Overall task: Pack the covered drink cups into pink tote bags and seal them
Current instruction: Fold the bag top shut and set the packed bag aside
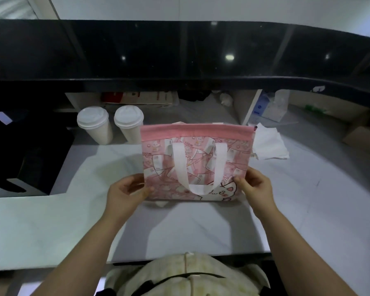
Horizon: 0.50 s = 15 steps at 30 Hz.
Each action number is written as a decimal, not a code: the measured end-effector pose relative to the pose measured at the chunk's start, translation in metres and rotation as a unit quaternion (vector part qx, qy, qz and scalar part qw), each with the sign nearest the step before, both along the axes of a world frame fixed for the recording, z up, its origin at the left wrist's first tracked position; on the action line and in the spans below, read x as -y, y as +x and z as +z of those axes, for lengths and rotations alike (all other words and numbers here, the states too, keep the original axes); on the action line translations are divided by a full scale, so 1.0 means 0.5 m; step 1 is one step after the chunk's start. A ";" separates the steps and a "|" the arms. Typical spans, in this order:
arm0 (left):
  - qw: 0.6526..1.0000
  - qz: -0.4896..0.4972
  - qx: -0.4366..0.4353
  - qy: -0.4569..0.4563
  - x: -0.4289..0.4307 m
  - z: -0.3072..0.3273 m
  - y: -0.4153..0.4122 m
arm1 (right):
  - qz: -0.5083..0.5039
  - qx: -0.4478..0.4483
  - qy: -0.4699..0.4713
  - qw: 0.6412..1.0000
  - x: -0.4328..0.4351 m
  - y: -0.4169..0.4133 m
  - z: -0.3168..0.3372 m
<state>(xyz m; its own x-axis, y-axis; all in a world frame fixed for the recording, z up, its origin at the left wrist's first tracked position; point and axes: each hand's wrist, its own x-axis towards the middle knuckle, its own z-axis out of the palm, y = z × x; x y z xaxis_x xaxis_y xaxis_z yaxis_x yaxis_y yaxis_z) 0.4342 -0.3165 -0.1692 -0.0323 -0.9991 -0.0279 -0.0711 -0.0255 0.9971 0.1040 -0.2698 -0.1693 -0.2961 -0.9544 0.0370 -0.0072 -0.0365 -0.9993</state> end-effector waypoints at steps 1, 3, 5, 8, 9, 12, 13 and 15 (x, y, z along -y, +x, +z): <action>1.000 0.001 0.002 0.007 -0.008 -0.012 0.003 | 0.020 0.006 0.024 0.999 -0.011 0.000 -0.007; 1.000 0.005 -0.005 0.018 -0.020 -0.030 0.005 | 0.047 -0.002 0.075 0.996 -0.028 0.006 -0.026; 1.000 0.014 -0.008 0.025 -0.023 -0.040 0.003 | 0.036 -0.006 0.102 0.994 -0.036 0.023 -0.045; 0.999 0.018 -0.016 0.031 -0.017 -0.045 -0.004 | -0.019 0.006 0.095 0.995 -0.035 0.054 -0.047; 0.999 0.020 -0.025 0.032 -0.014 -0.042 -0.007 | -0.035 0.008 0.091 0.995 -0.033 0.065 -0.042; 0.997 0.011 -0.060 0.045 0.003 -0.023 0.000 | -0.064 0.045 0.068 0.995 -0.036 0.098 -0.017; 0.996 -0.001 -0.071 0.046 0.008 -0.013 0.007 | -0.077 0.062 0.056 0.994 -0.041 0.111 -0.006; 0.995 -0.020 -0.084 0.049 0.016 0.008 0.026 | -0.108 0.080 0.035 0.990 -0.055 0.139 0.015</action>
